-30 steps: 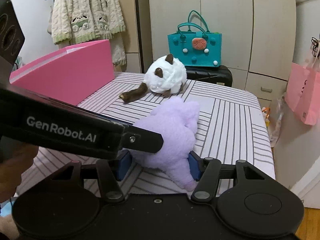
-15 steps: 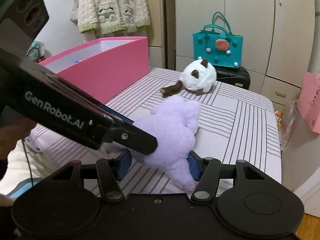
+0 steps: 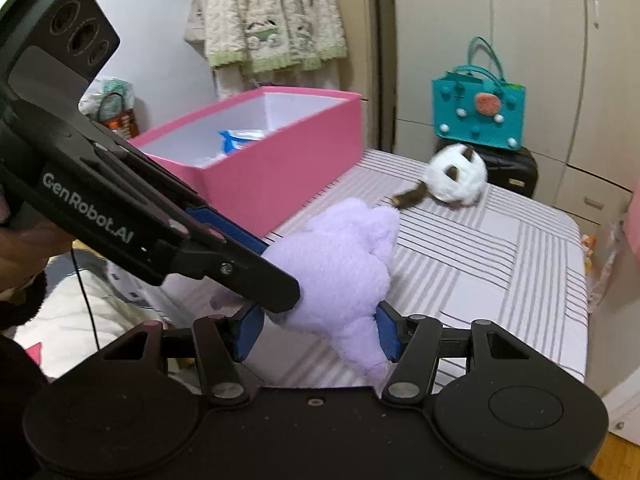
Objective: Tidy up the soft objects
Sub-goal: 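Lift the lilac plush and carry it over the pink box, then lower the lilac plush into the box and open the left gripper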
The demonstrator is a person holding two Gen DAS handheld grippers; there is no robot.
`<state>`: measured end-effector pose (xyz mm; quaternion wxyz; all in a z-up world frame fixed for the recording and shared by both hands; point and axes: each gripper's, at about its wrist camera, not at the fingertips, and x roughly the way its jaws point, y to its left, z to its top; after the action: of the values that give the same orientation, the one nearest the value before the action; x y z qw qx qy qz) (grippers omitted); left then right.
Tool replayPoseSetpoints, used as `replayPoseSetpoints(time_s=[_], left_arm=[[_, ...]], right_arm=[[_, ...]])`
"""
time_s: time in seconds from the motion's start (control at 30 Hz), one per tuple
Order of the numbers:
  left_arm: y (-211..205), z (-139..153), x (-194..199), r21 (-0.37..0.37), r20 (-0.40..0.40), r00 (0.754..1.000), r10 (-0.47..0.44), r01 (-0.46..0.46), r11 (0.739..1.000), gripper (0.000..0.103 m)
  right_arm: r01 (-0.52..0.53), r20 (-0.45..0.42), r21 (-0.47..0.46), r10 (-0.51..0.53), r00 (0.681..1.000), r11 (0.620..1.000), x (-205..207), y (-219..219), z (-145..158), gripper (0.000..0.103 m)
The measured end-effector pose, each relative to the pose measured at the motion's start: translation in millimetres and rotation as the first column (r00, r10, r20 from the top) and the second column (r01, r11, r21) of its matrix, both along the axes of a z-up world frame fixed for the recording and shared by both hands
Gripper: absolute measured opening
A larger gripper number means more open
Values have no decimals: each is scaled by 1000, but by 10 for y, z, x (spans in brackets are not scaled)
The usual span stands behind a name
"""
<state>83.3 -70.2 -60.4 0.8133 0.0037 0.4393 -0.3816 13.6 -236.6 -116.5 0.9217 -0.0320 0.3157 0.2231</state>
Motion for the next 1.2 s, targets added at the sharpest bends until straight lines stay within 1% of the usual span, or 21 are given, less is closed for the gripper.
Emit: replayPoseSetpoints(time_s=[0.17,0.33,0.57,0.73,0.8,0.93,1.07,1.2], left_arm=[[273,171,-133,-6,14,1000,22,-22,1000,40],[572,359,-244,4,33,998,46,-46,999,40],[915,589,-261,1,110,987,113,-114,993,40],[1150,734,-129,-19,154,976,156,-155,988,42],[1234,766,-43,-31,163,970,178,-175,984,42],[1402,756,195,-49,142,963,230,-226,973,42],[1545,672,509,-55,93,954,284,-280,959,42],[1639,528,775,-39,44,950,310,-309,950,43]], right_arm=[[-68,-6,33,68,998,997,-19,195,170,64],[-137,-11,66,138,990,988,-8,412,341,64],[-210,54,24,208,977,977,123,787,604,64],[-236,95,-2,235,967,972,323,986,776,64],[-244,101,4,242,965,970,447,1049,825,64],[-263,87,17,261,961,965,719,1164,844,64],[-272,64,15,271,961,962,1022,1302,794,64],[-274,2,18,274,962,962,1308,1412,676,64]])
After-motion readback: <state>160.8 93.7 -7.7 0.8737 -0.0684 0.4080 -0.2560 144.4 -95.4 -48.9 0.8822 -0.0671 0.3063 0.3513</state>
